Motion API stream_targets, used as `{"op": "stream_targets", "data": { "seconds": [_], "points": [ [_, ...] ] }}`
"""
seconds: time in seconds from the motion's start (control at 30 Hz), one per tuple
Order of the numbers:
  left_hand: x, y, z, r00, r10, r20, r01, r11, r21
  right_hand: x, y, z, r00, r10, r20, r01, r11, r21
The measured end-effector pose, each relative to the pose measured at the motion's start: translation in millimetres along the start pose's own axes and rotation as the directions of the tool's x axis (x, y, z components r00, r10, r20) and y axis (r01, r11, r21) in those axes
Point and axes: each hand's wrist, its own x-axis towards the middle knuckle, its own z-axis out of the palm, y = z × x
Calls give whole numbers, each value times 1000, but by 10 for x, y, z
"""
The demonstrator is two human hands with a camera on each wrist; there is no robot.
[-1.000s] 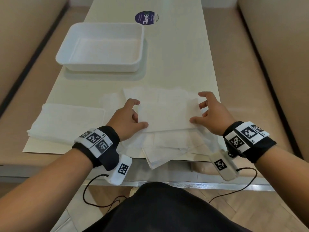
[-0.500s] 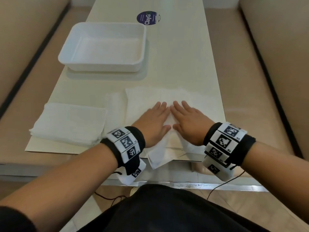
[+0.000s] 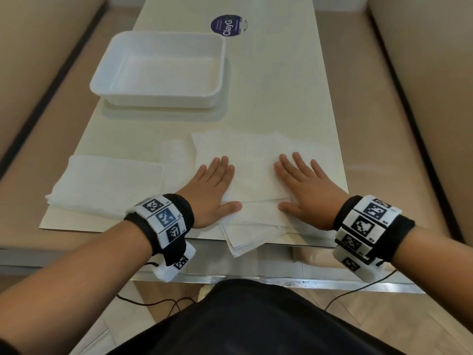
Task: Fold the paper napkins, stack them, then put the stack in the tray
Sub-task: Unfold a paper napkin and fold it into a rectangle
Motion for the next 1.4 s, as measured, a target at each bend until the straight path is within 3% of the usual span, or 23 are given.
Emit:
{"op": "stream_targets", "data": {
  "seconds": [0.07, 0.17, 0.27, 0.33, 0.43, 0.47, 0.53, 0.6, 0.63, 0.73, 0.9, 1.07, 1.13, 1.27, 1.4],
  "points": [
    [14, 16, -17, 1000, -2, -7, 2, 1000, -13, 41, -107, -62, 985, -127, -115, 124, 992, -38],
    [30, 46, -43, 1000, -9, -8, 9, 1000, 1, 126, -225, -96, 969, -225, -100, 219, 973, -74],
    [15, 32, -52, 999, -1, -46, 1, 1000, 11, 140, -240, -95, 973, -207, -101, 204, 978, -38],
    [-4, 0, -59, 987, 60, -146, -62, 998, -9, 113, -211, -126, 979, -152, -139, 158, 987, 32],
    [-29, -30, -76, 922, 172, -347, -217, 971, -96, 71, -166, -200, 984, -41, -176, 77, 977, 200],
    [-48, -27, -83, 905, 145, -400, -228, 959, -168, 64, -147, -219, 980, -6, -200, 59, 964, 258],
    [-105, -31, -121, 890, -25, -456, -169, 910, -379, 43, -103, -261, 967, 66, -247, 25, 937, 348],
    [-151, -26, -168, 863, -148, -484, -164, 823, -544, 21, -93, -310, 953, 79, -294, 22, 945, 326],
    [-164, -10, -195, 856, -154, -493, -175, 812, -557, 16, -115, -339, 950, 47, -310, 41, 961, 273],
    [-136, 65, -273, 869, -72, -489, -186, 870, -457, 69, -274, -404, 956, -75, -285, 109, 988, 106],
    [-124, 86, -303, 907, -35, -420, -142, 913, -382, 133, -346, -372, 965, -35, -262, 46, 998, 36],
    [-184, 109, -249, 806, 160, -570, -348, 907, -237, 109, -347, -331, 969, -40, -242, 43, 999, 6],
    [-178, 126, -257, 786, 170, -594, -372, 898, -235, 113, -371, -341, 965, -52, -257, 54, 999, 1],
    [-245, 12, -237, 773, 136, -620, -348, 908, -235, 47, -256, -271, 962, -41, -270, 34, 999, -29],
    [-333, -135, -172, 788, 106, -606, -329, 905, -270, -135, -21, -114, 940, -5, -341, 7, 1000, 7]
  ]
}}
